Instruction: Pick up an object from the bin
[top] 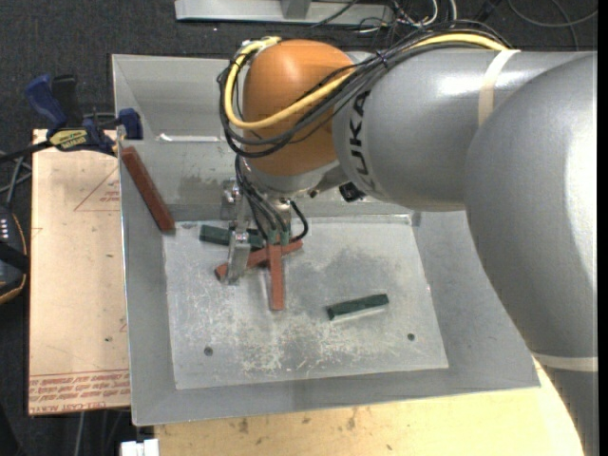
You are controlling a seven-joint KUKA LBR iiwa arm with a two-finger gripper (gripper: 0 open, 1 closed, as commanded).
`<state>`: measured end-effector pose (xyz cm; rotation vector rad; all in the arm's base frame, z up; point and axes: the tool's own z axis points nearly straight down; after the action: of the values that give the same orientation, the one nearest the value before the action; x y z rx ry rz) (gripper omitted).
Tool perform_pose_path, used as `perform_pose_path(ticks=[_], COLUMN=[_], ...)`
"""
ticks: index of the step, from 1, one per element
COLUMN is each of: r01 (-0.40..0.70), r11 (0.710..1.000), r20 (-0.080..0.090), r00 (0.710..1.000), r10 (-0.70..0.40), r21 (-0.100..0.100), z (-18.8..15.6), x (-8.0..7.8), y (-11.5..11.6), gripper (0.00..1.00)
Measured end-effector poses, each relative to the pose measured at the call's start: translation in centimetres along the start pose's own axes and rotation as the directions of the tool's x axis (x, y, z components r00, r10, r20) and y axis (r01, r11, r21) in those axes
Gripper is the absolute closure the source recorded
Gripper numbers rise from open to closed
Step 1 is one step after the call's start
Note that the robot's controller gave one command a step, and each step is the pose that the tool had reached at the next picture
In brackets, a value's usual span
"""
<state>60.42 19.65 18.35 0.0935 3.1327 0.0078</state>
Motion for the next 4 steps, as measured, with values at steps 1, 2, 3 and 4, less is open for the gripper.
perform_pose_path(ticks=[1, 2, 3, 4], r01=[0.099, 0.238, 0.238, 0.231], r11=[0.995, 0.971, 0.971, 0.973], r20=[-0.006, -0.006, -0.006, -0.013], r00=[0.995, 0.971, 0.971, 0.973], r10=[-0.099, -0.238, -0.238, -0.23], r21=[0.004, 0.002, 0.001, 0.002], z=[4.6, 11.2, 11.2, 5.8], x=[-0.2, -1.7, -1.7, -0.7], y=[-2.3, -4.5, -4.5, -5.4], gripper=[0.0, 1.0, 1.0, 1.0])
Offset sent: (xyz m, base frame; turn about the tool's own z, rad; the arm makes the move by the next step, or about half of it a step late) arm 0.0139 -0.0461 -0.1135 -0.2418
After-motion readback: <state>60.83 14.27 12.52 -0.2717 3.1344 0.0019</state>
